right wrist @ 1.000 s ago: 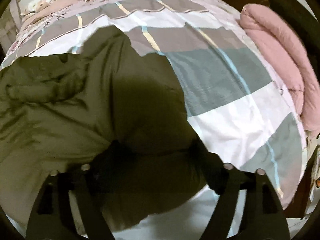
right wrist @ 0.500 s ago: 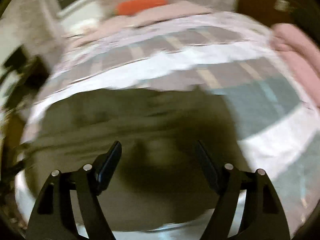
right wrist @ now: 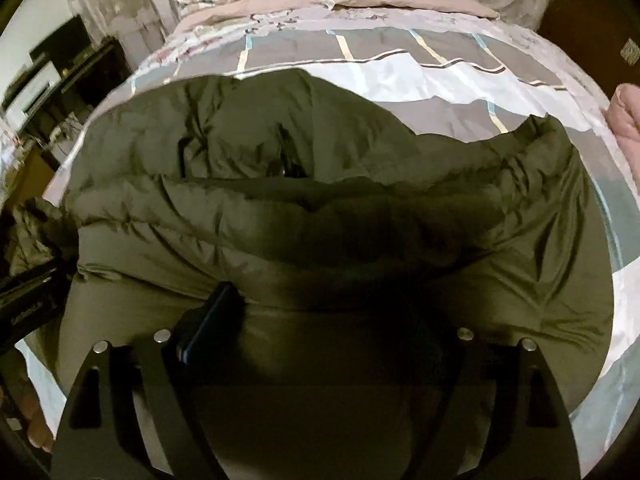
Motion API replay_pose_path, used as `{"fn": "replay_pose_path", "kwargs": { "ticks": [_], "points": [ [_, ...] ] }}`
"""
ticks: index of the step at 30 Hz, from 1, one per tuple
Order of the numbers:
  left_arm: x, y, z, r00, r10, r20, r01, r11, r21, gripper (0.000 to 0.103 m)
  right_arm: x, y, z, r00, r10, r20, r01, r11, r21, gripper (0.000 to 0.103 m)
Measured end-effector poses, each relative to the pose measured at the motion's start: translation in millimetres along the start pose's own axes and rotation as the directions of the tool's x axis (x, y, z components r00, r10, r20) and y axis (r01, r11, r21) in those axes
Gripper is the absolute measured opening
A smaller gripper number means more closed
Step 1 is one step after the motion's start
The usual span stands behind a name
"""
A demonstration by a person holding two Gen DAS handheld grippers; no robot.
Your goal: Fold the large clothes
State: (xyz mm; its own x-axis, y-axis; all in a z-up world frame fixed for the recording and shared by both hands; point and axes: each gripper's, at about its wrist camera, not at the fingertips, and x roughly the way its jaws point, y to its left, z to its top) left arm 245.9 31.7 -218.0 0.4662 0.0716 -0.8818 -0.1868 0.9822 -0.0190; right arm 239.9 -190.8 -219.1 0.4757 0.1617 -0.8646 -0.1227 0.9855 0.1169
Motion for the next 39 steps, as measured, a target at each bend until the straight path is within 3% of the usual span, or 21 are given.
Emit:
{"fn": "replay_pose_path", "kwargs": {
  "ticks": [4, 7, 9, 11, 17, 19, 21, 24, 29, 34, 37, 39],
  "points": [
    [-35.6, 4.8, -8.3, 0.994, -0.102, 0.045, 0.105, 0.993, -0.058, 0.053, -30.6, 3.1, 0.0, 0.999, 0.019, 0.028, -0.021, 0.997, 0.079, 0.078],
    [-61.9, -5.3, -21.3, 0.984, -0.161, 0.077, 0.163, 0.986, -0.021, 0.056, -54.2, 5.6, -9.5, 1.0, 0.013, 0.014, -0.014, 0.995, 0.103, 0.078],
    [-69.5, -17.2, -31.2, 0.98, -0.186, 0.072, 0.185, 0.982, 0.02, 0.058, -56.5, 5.3, -22.7, 0.998, 0.04, -0.046, -0.034, 0.992, 0.121, 0.078],
    [-64.7, -29.4, -38.0, 0.981, -0.185, 0.052, 0.182, 0.981, 0.06, 0.058, -47.3, 9.1, -31.5, 0.995, 0.03, -0.093, -0.021, 0.995, 0.094, 0.078],
    [-35.5, -42.6, -41.4, 0.99, -0.141, 0.009, 0.14, 0.987, 0.082, 0.06, -23.4, 9.2, -36.0, 0.995, -0.013, -0.099, 0.017, 0.999, 0.041, 0.08],
    [-46.9, -37.5, -38.4, 0.986, -0.163, 0.023, 0.162, 0.985, 0.066, 0.065, -38.2, 14.1, -33.1, 0.996, -0.063, -0.066, 0.063, 0.998, 0.008, 0.081],
    [-65.7, -30.9, -38.0, 0.986, -0.153, 0.062, 0.15, 0.987, 0.054, 0.09, -58.7, 18.8, -35.1, 0.992, -0.129, 0.003, 0.129, 0.991, -0.03, 0.086],
    [-115.2, -21.8, -47.5, 0.972, -0.102, 0.211, 0.088, 0.993, 0.074, 0.099, -98.6, 19.6, -42.3, 0.985, -0.13, 0.109, 0.131, 0.991, -0.004, 0.095],
    [-185.8, -6.7, -79.6, 0.939, -0.064, 0.338, 0.025, 0.993, 0.118, 0.101, -163.9, 31.8, -61.1, 0.966, -0.067, 0.25, 0.061, 0.998, 0.033, 0.102],
    [-231.3, 6.7, -109.9, 0.925, -0.071, 0.373, 0.029, 0.993, 0.117, 0.101, -206.2, 52.7, -92.1, 0.922, -0.057, 0.382, 0.056, 0.998, 0.016, 0.102],
    [-254.9, 12.5, -129.0, 0.91, -0.128, 0.395, 0.086, 0.989, 0.121, 0.101, -224.0, 63.6, -108.4, 0.905, -0.074, 0.418, 0.073, 0.997, 0.018, 0.102],
    [-262.5, 13.5, -135.1, 0.906, -0.131, 0.403, 0.085, 0.988, 0.129, 0.101, -229.7, 66.6, -115.9, 0.893, -0.106, 0.437, 0.104, 0.994, 0.031, 0.102]
  ]
}}
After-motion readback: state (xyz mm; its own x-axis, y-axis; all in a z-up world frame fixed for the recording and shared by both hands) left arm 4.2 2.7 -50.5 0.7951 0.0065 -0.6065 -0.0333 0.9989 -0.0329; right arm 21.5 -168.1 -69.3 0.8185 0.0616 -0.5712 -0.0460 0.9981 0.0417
